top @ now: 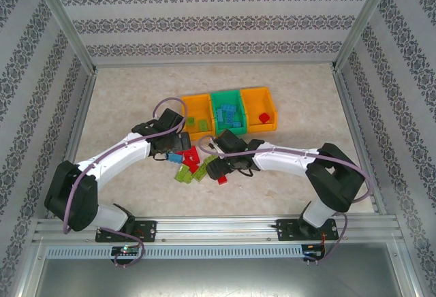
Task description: Sort the legos into containers by color
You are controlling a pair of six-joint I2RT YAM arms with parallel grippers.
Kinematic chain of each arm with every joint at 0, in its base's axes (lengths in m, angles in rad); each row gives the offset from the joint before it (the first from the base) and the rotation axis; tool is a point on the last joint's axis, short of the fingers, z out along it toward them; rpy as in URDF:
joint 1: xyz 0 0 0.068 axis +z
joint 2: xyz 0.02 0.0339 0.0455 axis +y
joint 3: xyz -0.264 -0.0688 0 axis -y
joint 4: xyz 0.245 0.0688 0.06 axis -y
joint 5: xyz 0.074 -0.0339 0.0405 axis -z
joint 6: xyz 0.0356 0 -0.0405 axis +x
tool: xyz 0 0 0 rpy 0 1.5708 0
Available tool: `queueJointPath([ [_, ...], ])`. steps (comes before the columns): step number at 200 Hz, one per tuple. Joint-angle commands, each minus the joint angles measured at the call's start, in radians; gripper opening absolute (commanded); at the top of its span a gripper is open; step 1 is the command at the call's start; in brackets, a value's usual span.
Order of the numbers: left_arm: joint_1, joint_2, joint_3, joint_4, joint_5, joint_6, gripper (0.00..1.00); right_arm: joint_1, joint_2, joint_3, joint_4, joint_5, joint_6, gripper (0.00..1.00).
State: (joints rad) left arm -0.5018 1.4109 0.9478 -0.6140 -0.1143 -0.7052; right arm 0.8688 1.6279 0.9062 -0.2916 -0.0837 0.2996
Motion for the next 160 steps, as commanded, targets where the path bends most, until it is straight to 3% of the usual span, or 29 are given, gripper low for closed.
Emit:
queueJointPath([
  [1,0.01,-0.036,-0.013,-0.029,-0.03,-0.014,0.99,0.014,0.025,0.037,-0.003,0.04,-0.005,0.81],
  [62,0.011,-0.036,-0.025,-0.03,-0.031,-0.022,0.99,0.036,0.096,0.089,-0.026,0.064,-0.013,0.76],
  [136,0.01,-0.044,-0.03,-0.032,-0.033,-0.023,0.99,0.036,0.096,0.087,-0.058,0.085,-0.022,0.51],
  [160,0.011,-0.046,-0.032,-0.034,-0.033,-0.023,0.99,0.033,0.057,0.065,-0.068,0.097,-0.021,0.48],
])
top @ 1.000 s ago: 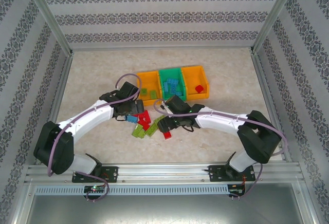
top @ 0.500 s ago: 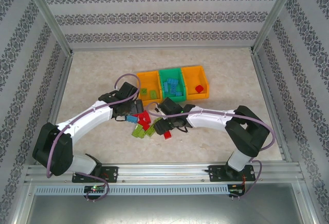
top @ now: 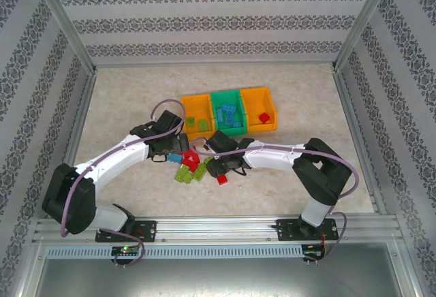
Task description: Sort the legos into containers by color
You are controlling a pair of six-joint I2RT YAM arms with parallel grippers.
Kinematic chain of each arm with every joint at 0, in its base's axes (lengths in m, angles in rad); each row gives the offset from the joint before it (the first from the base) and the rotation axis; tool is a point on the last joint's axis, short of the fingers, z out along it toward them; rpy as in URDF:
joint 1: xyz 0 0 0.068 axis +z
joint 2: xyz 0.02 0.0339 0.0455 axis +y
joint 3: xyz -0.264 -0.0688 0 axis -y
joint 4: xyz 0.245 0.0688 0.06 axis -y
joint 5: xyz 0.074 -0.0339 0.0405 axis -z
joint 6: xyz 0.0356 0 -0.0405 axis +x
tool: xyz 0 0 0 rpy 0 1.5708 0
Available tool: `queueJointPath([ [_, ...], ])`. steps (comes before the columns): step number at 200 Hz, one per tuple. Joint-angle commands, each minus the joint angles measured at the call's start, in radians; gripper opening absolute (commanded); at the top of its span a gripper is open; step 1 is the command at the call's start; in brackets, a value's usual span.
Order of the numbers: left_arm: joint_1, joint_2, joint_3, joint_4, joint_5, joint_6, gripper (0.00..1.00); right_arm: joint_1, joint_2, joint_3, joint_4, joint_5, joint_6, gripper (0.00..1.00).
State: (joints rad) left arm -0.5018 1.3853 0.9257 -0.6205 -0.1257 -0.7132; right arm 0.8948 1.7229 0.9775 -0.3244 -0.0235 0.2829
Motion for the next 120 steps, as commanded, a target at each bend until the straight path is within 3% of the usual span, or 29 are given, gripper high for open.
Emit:
queueJointPath([
  [1,0.01,-0.021,-0.01,-0.027,-0.022,-0.015,0.99,0.007,-0.04,-0.007,-0.035,0.037,-0.004,0.48],
  [59,0.01,-0.019,-0.011,-0.022,-0.009,-0.007,0.99,-0.075,-0.22,-0.07,-0.036,0.023,0.015,0.42],
  [88,0.006,-0.023,-0.018,-0.003,0.023,0.037,1.0,-0.228,-0.316,-0.076,-0.018,-0.003,0.01,0.42],
  [120,-0.039,-0.037,-0.021,0.032,0.048,0.117,1.0,-0.439,-0.269,0.027,-0.062,-0.013,0.008,0.41],
])
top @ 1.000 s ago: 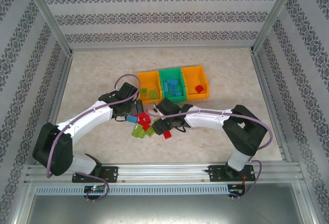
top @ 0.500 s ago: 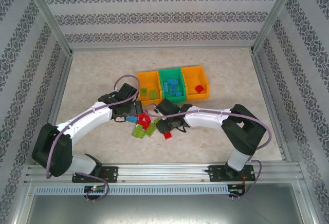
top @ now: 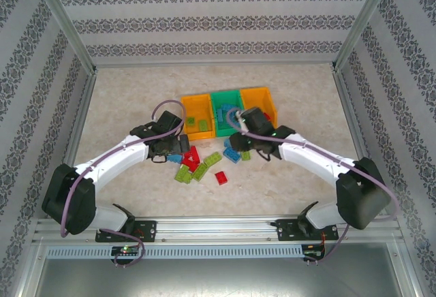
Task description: Sort the legos into containers by color
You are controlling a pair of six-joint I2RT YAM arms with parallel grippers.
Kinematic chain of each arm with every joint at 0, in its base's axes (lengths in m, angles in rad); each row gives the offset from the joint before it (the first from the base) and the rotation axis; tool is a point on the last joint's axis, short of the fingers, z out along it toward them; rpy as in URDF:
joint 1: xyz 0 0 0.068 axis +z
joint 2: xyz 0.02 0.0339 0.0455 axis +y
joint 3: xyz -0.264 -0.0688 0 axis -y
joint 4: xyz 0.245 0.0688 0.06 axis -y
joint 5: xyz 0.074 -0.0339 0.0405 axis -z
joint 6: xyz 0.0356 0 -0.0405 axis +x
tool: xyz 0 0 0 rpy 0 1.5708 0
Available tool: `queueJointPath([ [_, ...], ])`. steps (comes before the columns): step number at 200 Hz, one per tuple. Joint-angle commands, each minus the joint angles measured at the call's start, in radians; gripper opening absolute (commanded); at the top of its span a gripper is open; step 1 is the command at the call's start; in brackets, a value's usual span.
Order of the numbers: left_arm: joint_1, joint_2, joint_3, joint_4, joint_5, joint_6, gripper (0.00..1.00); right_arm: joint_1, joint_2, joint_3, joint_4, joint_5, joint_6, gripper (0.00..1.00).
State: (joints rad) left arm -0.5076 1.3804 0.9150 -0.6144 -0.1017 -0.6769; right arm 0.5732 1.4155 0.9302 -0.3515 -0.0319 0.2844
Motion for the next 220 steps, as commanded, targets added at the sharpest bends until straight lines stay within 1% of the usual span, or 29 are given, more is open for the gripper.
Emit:
queueJointPath([
  [1,-0.034,-0.032,-0.01,0.027,0.025,0.084,1.0,-0.124,0.043,0.078,-0.036,-0.006,0.007,0.41],
  [14,-0.071,-0.032,-0.005,0.04,0.029,0.123,1.0,-0.194,0.095,0.14,-0.053,-0.021,0.021,0.41],
  [34,-0.125,-0.023,0.008,0.049,0.029,0.176,1.0,-0.256,0.181,0.23,-0.061,-0.049,0.039,0.41],
  [55,-0.176,-0.002,0.027,0.048,0.023,0.22,1.0,-0.286,0.284,0.327,-0.093,-0.054,0.05,0.41],
  [77,-0.227,0.029,0.052,0.056,0.033,0.245,1.0,-0.309,0.381,0.41,-0.132,-0.034,0.063,0.42],
  [91,-0.26,0.053,0.071,0.064,0.043,0.23,1.0,-0.321,0.417,0.44,-0.14,-0.012,0.07,0.43],
  [106,-0.292,0.09,0.105,0.046,0.053,0.185,0.99,-0.329,0.441,0.466,-0.146,-0.008,0.076,0.45],
  [120,-0.322,0.128,0.135,0.024,0.061,0.137,1.0,-0.331,0.455,0.488,-0.155,-0.014,0.072,0.48],
  [130,-0.339,0.158,0.155,0.013,0.086,0.099,1.0,-0.329,0.464,0.503,-0.163,-0.015,0.071,0.52],
  [137,-0.35,0.18,0.172,-0.001,0.101,0.068,1.0,-0.33,0.468,0.511,-0.17,-0.015,0.071,0.55],
  [145,-0.365,0.206,0.192,-0.017,0.119,0.03,1.0,-0.33,0.467,0.513,-0.173,-0.018,0.073,0.61],
  [154,-0.384,0.237,0.213,-0.021,0.154,0.015,0.99,-0.329,0.46,0.511,-0.172,-0.03,0.073,0.64],
  [164,-0.415,0.265,0.238,-0.021,0.17,0.021,0.99,-0.327,0.446,0.501,-0.163,-0.042,0.078,0.65],
  [183,-0.479,0.311,0.277,-0.023,0.167,0.104,0.99,-0.326,0.405,0.475,-0.142,-0.063,0.088,0.71],
  [197,-0.504,0.348,0.299,-0.05,0.163,0.151,0.99,-0.325,0.373,0.461,-0.134,-0.077,0.094,0.75],
  [209,-0.506,0.384,0.328,-0.104,0.163,0.134,0.96,-0.325,0.345,0.451,-0.132,-0.085,0.097,0.76],
  [220,-0.506,0.408,0.353,-0.168,0.136,0.075,0.95,-0.326,0.32,0.439,-0.13,-0.085,0.098,0.76],
])
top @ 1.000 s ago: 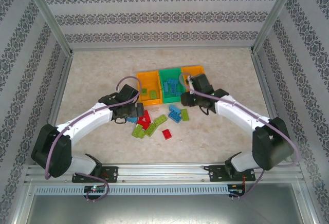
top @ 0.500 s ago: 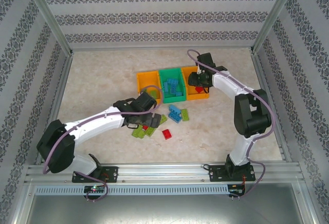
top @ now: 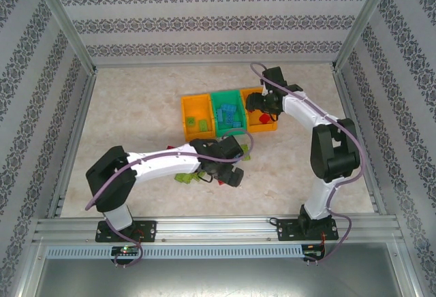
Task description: Sort the legos into containers by color
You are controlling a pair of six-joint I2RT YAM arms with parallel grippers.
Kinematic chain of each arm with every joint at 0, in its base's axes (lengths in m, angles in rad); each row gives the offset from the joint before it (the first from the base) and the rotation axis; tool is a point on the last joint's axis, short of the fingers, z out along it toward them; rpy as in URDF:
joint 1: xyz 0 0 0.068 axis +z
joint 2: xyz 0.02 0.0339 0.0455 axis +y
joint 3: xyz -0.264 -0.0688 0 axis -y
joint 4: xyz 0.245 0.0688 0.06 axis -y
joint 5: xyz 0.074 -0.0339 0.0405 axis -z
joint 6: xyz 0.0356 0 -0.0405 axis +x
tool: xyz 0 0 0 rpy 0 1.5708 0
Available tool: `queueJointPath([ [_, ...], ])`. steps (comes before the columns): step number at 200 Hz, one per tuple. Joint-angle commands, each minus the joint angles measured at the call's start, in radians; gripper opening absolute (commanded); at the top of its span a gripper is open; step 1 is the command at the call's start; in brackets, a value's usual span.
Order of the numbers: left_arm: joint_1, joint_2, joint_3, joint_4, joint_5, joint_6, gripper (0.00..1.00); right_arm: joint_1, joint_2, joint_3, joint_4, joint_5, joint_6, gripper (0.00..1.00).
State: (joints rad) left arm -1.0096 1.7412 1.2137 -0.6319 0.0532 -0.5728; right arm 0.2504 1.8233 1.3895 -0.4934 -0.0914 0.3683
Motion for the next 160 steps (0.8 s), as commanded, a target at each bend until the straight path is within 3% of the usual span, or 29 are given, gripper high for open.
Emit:
queueJointPath([
  [1,-0.004,0.049,0.056,-0.153,-0.02,-0.035,0.95,-0.003,-0.091,-0.021,0.012,-0.025,0.014,0.76],
  [30,-0.004,0.072,0.057,-0.194,0.011,-0.236,0.95,-0.006,-0.15,-0.062,0.028,-0.014,0.018,0.77],
  [58,-0.004,0.073,0.015,-0.121,0.08,-0.382,0.94,-0.013,-0.196,-0.11,0.053,-0.01,0.019,0.78],
  [82,-0.004,0.111,0.056,-0.132,0.084,-0.415,0.93,-0.026,-0.229,-0.146,0.063,-0.017,0.015,0.79],
  [121,0.022,0.15,0.046,-0.08,0.1,-0.476,0.81,-0.064,-0.31,-0.22,0.071,-0.03,0.003,0.8],
  [160,0.038,0.173,0.06,-0.033,0.078,-0.506,0.78,-0.105,-0.398,-0.295,0.079,-0.043,-0.007,0.8],
])
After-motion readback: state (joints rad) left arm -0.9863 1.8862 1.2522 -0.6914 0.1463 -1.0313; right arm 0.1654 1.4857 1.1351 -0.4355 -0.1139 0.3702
